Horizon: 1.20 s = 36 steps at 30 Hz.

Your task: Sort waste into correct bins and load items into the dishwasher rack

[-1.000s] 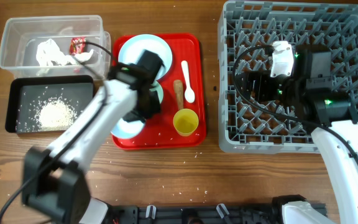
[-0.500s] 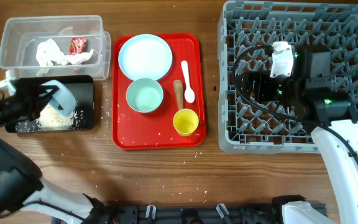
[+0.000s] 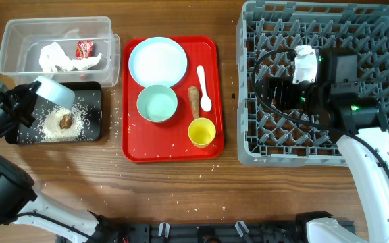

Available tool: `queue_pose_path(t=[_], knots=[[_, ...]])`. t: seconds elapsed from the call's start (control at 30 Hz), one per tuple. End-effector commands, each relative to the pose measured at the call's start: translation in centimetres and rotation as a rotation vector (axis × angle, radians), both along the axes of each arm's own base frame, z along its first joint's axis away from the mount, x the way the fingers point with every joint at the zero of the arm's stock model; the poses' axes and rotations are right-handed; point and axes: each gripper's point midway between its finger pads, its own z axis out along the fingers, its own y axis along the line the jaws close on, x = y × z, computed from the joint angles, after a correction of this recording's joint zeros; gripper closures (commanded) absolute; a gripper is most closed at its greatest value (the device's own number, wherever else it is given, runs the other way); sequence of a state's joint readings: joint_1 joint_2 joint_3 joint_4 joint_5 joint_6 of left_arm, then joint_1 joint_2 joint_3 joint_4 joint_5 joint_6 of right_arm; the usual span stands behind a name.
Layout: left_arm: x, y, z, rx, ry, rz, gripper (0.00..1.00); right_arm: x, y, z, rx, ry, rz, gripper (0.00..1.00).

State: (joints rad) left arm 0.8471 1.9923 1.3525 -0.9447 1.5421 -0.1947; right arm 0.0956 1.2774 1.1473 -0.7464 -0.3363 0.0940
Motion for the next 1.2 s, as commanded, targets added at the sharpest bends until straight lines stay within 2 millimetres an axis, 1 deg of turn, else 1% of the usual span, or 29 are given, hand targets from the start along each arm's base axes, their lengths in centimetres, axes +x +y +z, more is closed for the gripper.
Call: queue_pose_path(t=[0.0, 0.03, 0.07, 0.1, 0.17, 0.2, 0.23, 0.27, 0.3, 0.33, 0.37, 0.43, 0.47, 0.53, 0.57, 0.6, 0.7, 0.77, 0.83, 0.87, 0.9, 0.93, 0.97, 1.03, 1.07, 1.17], knots=[[0.0, -3.5, 3.7, 0.276, -0.041, -0.067, 0.96, 0.4, 0.0, 0.5, 0.006, -0.005, -0.011, 0.0], [-0.1, -5.2, 4.3, 0.416, -0.015, -0.098, 0.96, 0.4, 0.0, 0.5, 0.005, -0.004, -0.011, 0.0], [-0.2, -7.5, 5.1, 0.595, -0.003, -0.136, 0.96, 0.4, 0.0, 0.5, 0.005, -0.006, -0.011, 0.0], [-0.2, -9.3, 5.7, 0.71, -0.006, -0.164, 0.96, 0.4, 0.0, 0.5, 0.005, -0.007, -0.011, 0.0], [-0.4, -12.3, 5.8, 0.994, 0.029, -0.209, 0.96, 0.4, 0.0, 0.5, 0.005, -0.007, -0.011, 0.0], [-0.6, -13.7, 5.4, 1.123, 0.053, -0.234, 0.96, 0.4, 0.0, 0.5, 0.004, -0.006, -0.011, 0.0], [-0.8, -14.8, 4.9, 1.216, 0.077, -0.26, 0.96, 0.4, 0.0, 0.5, 0.005, -0.006, -0.011, 0.0], [-1.1, -16.6, 4.2, 1.295, 0.089, -0.315, 0.96, 0.4, 0.0, 0.5, 0.005, -0.007, -0.011, 0.0], [-1.9, -19.0, 3.1, 1.35, 0.105, -0.399, 0.96, 0.4, 0.0, 0.5, 0.005, -0.007, -0.011, 0.0], [-3.2, -21.3, 1.4, 1.366, 0.155, -0.483, 0.96, 0.4, 0.0, 0.4, 0.004, -0.003, -0.011, 0.0], [-4.4, -22.8, -0.1, 1.387, 0.211, -0.535, 0.96, 0.3, 0.0, 0.4, 0.003, 0.002, -0.011, 0.0], [-7.2, -24.1, -3.8, 1.472, 0.361, -0.578, 0.96, 0.1, 0.0, 0.2, 0.001, 0.01, -0.009, 0.0], [-8.1, -24.5, -5.0, 1.488, 0.393, -0.589, 0.96, 0.1, 0.0, 0.2, 0.001, 0.01, -0.009, 0.0], [-10.1, -26.0, -7.8, 1.509, 0.404, -0.649, 0.96, 0.2, 0.0, 0.3, 0.0, 0.007, -0.01, 0.0], [-10.7, -26.8, -9.3, 1.519, 0.379, -0.678, 0.96, 0.2, -0.1, 0.2, -0.005, 0.006, -0.015, 0.0], [-11.1, -27.6, -10.4, 1.526, 0.35, -0.694, 0.96, 0.3, -0.3, 0.2, -0.01, 0.005, -0.02, 0.0], [-11.1, -29.1, -12.0, 1.538, 0.267, -0.698, 0.96, 0.3, -0.3, 0.2, -0.012, 0.005, -0.021, 0.0], [-10.9, -29.8, -12.4, 1.539, 0.229, -0.691, 0.96, 0.3, -0.3, 0.2, -0.012, 0.006, -0.021, 0.0], [-10.9, -29.8, -12.5, 1.54, 0.231, -0.692, 0.9, 0.3, -0.3, 0.2, -0.013, 0.005, -0.021, 0.0], [-10.9, -29.8, -12.4, 1.54, 0.23, -0.691, 0.78, 0.3, -0.3, 0.2, -0.013, 0.005, -0.021, 0.0], [-10.9, -29.8, -12.4, 1.54, 0.23, -0.691, 0.59, 0.3, -0.3, 0.2, -0.013, 0.005, -0.021, 0.0], [-10.9, -29.8, -12.4, 1.539, 0.23, -0.692, 0.36, 0.3, -0.3, 0.2, -0.013, 0.005, -0.021, 0.0], [-10.9, -29.8, -12.4, 1.539, 0.23, -0.691, 0.31, 0.3, -0.3, 0.2, -0.013, 0.005, -0.021, 0.0], [-10.4, -30.1, -12.0, 1.537, 0.208, -0.68, 0.29, 0.3, -0.3, 0.2, -0.013, 0.004, -0.021, 0.0], [-9.8, -30.4, -11.3, 1.533, 0.188, -0.669, 0.28, 0.3, -0.3, 0.2, -0.013, 0.002, -0.021, 0.0], [-6.2, -32.4, -6.1, 1.523, 0.036, -0.588, 0.27, 0.3, -0.3, 0.2, -0.013, 0.002, -0.021, 0.0]])
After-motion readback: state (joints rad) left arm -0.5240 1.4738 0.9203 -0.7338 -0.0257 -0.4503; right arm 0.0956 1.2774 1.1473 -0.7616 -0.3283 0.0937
